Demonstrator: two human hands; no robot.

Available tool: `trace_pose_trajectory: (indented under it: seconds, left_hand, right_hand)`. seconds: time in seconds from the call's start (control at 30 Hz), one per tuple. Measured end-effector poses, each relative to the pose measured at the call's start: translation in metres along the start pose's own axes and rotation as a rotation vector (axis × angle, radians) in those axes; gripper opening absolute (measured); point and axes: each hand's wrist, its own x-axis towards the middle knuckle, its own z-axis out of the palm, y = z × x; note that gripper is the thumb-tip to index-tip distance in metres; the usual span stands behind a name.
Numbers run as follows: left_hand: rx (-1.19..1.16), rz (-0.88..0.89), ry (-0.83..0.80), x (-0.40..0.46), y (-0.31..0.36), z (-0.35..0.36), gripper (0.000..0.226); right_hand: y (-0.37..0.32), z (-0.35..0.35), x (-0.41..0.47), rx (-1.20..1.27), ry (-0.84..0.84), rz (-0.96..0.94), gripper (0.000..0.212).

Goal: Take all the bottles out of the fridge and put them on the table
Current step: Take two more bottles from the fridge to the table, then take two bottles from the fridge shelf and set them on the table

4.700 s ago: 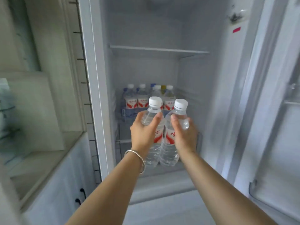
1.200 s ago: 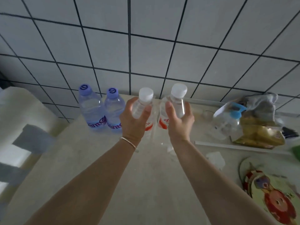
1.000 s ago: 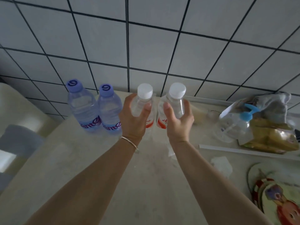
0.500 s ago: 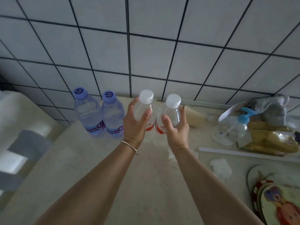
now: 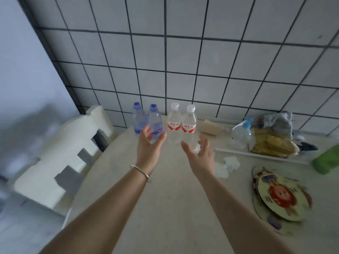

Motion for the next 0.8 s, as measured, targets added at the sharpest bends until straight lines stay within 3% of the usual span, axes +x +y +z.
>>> trace_pose_trajectory:
  seconds: [0.43,0.6,0.8]
  left_hand:
    - [0.0,-0.087,0.331,-0.318,-0.01,-0.164,0.055]
    - [-0.076,-0.183,0.515,-0.421,-0.018,-0.231,0.052]
    - [-0.133,-0.155,0.771,-0.526,-0.022,-0.338,0.053]
  right_hand:
    - [0.006,-0.028,-0.287,-0.08,-0.45,-0.243,0.067]
    - [-0.003,-0.013,-0.387,-0.142,-0.612,-0.396,0.066]
    - [-0.032,0.029,-0.517,-0.099,-0.857,-0.52,0.063]
